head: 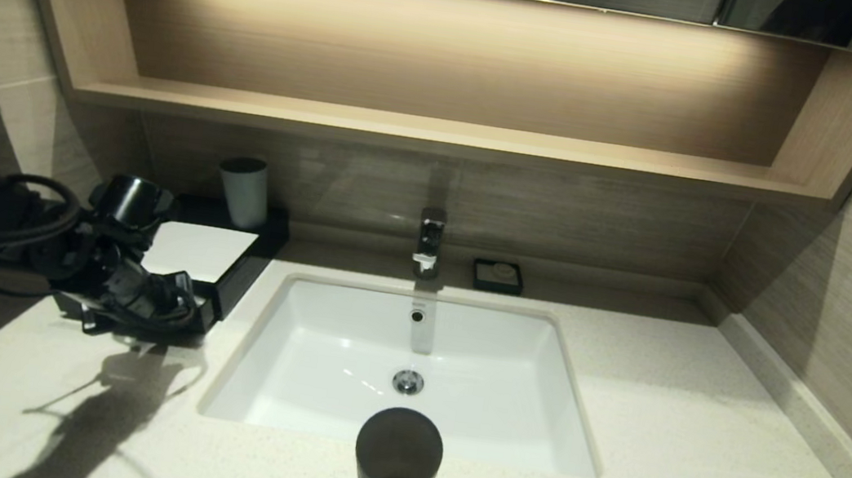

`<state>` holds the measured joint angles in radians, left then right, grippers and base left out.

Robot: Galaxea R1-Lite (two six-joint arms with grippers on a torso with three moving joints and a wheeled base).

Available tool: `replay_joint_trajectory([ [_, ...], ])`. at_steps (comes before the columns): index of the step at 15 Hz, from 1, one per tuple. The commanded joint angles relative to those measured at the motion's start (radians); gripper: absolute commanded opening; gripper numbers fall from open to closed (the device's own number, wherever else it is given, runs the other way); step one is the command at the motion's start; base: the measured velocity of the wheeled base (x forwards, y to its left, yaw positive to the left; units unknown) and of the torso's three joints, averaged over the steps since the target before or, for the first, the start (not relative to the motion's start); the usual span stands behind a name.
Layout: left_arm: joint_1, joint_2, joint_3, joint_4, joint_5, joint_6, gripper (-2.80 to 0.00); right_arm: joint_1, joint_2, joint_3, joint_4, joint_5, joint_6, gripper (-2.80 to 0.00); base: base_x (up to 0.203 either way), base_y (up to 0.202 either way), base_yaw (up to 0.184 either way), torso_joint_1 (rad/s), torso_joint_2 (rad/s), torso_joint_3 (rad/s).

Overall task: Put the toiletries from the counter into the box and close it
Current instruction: Close the drawer

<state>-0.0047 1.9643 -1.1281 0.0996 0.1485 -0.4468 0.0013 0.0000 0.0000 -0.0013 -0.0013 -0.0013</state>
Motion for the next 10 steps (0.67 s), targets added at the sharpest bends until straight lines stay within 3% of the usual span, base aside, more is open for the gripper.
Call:
replay_joint_trajectory([
  [1,0.0,0.005,-0.001,-0.008,0.0,-0.003,-2.8,0.0,0.0,0.002,0.0,0.0,0.0,-2.8,0.0,0.0,0.0,0.0,0.0,0.0],
  [10,-0.008,0.015,-0.021,-0.038,0.0,-0.006,-2.8,0.0,0.0,0.002,0.0,0.0,0.0,-2.8,0.0,0.0,0.0,0.0,0.0,0.0],
])
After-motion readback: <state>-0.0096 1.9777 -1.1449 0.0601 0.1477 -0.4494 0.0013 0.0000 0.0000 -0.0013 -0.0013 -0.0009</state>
